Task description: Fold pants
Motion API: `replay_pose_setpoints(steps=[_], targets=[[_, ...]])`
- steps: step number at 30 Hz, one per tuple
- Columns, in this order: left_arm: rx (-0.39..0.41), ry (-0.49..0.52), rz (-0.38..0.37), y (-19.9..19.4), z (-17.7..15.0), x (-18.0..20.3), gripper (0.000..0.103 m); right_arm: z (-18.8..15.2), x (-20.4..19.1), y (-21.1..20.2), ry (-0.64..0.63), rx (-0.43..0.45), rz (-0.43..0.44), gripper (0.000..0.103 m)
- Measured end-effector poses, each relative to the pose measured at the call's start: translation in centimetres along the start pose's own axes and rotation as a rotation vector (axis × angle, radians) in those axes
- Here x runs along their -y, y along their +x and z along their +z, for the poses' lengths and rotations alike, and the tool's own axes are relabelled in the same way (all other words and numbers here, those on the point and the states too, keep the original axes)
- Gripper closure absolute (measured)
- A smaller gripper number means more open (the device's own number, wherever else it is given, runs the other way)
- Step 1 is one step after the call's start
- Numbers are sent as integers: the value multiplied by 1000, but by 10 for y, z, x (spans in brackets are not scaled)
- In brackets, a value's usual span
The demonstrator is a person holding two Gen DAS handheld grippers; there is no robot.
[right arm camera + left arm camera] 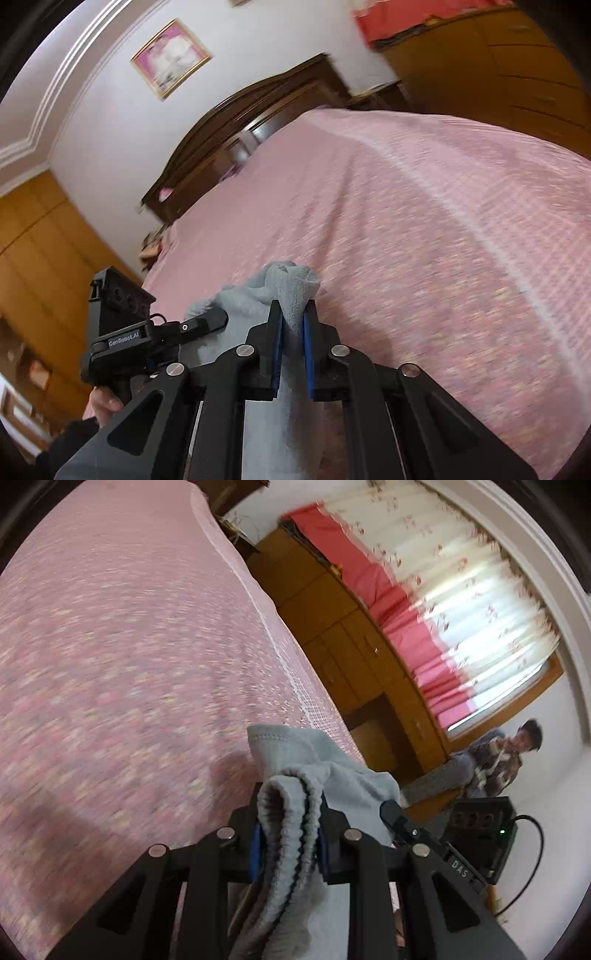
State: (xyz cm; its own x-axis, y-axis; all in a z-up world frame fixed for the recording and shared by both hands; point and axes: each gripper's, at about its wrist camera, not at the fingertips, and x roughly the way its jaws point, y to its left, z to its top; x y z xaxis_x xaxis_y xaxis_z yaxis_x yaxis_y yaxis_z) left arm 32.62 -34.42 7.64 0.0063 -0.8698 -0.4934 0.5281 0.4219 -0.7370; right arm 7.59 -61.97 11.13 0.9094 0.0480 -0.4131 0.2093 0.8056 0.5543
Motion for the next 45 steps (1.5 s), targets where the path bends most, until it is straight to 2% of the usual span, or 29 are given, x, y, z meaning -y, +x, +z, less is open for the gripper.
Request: replay_pose_setpoints(steps=[3, 5, 6, 7, 8, 9, 10, 11, 13, 15, 17, 18, 22, 23, 24, 26, 28, 31, 34, 35, 37, 39, 40, 41, 43, 45], targets=[[-40, 10, 99, 35, 0, 10, 73, 2, 31, 8, 75, -36, -70, 93], [-49, 73, 221, 48, -5, 17, 69, -5, 48, 20, 97, -85, -178, 86], [-20, 102, 235, 42, -10, 21, 68, -8, 49, 24, 66, -93, -207, 71], [19, 139, 267, 33, -15, 26, 65, -12, 46, 25, -4, -107, -248, 60], [46, 168, 299, 25, -20, 33, 64, -14, 41, 21, -62, -101, -289, 44], [86, 213, 318, 10, -26, 45, 64, -17, 35, 10, -114, -69, -309, 40], [129, 264, 320, -6, -32, 59, 64, -19, 26, -6, -145, -24, -294, 40], [181, 328, 354, -22, -41, 75, 66, -24, 17, -22, -162, 29, -271, 39], [223, 425, 381, -39, -59, 102, 70, -36, -1, -43, -196, 70, -238, 37], [233, 504, 401, -48, -81, 116, 70, -50, -21, -44, -228, -2, -216, 37], [183, 532, 386, -47, -100, 111, 70, -70, -41, -38, -259, -87, -231, 37], [143, 542, 411, -41, -113, 105, 70, -78, -47, -34, -279, -115, -258, 37], [27, 489, 447, -29, -142, 73, 70, -113, -52, -14, -290, -282, -340, 37], [19, 461, 454, -33, -149, 66, 70, -123, -55, -13, -297, -328, -351, 37], [17, 431, 451, -40, -152, 62, 70, -129, -58, -16, -315, -336, -365, 37], [18, 391, 459, -55, -156, 61, 70, -138, -70, -29, -357, -326, -382, 37], [26, 389, 482, -72, -163, 64, 69, -141, -82, -46, -349, -304, -389, 37], [29, 368, 474, -94, -173, 64, 65, -143, -98, -64, -331, -267, -400, 37], [36, 322, 468, -112, -198, 67, 62, -155, -107, -74, -339, -210, -455, 37], [29, 303, 456, -115, -208, 66, 62, -162, -106, -75, -339, -193, -498, 37], [17, 274, 432, -115, -226, 67, 62, -174, -107, -77, -333, -195, -550, 37], [3, 259, 402, -110, -243, 68, 56, -184, -97, -71, -337, -242, -611, 37], [8, 269, 389, -106, -253, 65, 44, -190, -89, -65, -351, -288, -626, 36], [30, 308, 393, -96, -268, 59, 38, -196, -80, -58, -375, -322, -616, 34], [43, 371, 461, -84, -283, 57, 38, -199, -72, -54, -389, -302, -581, 30], [40, 365, 491, -80, -279, 60, 37, -200, -67, -53, -366, -275, -569, 27]])
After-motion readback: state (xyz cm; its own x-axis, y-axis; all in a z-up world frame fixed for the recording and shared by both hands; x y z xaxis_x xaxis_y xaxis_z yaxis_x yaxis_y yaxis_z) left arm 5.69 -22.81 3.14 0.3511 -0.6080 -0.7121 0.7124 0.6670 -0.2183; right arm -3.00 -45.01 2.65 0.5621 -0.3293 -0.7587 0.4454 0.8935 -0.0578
